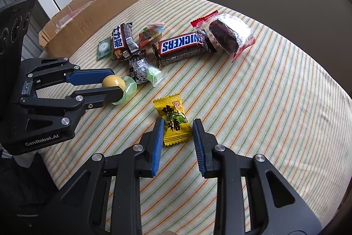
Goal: Organize snacks
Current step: 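Grasp the yellow ball candy with the left tool while the right grasps yellow candy, then carry the yellow ball candy and yellow candy toward the box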
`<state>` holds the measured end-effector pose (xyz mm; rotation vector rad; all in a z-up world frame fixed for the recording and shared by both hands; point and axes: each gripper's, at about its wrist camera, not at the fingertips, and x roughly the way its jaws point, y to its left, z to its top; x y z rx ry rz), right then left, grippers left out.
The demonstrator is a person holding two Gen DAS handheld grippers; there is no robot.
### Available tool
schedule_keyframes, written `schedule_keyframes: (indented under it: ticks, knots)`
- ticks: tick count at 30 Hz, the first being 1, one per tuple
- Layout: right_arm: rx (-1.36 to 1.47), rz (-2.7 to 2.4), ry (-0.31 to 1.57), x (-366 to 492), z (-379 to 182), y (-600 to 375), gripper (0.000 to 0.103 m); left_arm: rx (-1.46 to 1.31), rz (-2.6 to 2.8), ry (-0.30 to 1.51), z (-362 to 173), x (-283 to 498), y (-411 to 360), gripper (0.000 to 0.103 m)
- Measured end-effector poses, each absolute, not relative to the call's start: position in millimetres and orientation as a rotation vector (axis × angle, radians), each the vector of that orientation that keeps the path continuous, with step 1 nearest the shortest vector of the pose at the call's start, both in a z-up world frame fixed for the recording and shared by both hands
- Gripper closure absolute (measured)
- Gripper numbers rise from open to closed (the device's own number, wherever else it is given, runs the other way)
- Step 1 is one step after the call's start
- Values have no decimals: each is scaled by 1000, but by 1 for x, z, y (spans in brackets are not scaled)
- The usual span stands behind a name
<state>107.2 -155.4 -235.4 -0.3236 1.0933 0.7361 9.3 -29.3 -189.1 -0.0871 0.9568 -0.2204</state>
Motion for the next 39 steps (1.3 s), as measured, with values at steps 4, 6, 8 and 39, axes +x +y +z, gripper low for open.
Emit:
schedule_keyframes:
  ticks: [4, 6, 8, 39]
  knots:
    - [-325, 731, 1083, 105, -231, -157, 76, -94, -227, 954, -187, 10, -29, 77]
    - [-315, 728, 1080, 105, -228, -159, 76, -96, -230, 951, -184, 8, -28, 77]
    - [-309, 723, 1075, 105, -226, -161, 76, -103, -231, 947, -181, 7, -26, 77]
    - [-353, 780, 952, 110, -138, -62, 76, -197, -113, 856, -121, -9, 70, 77]
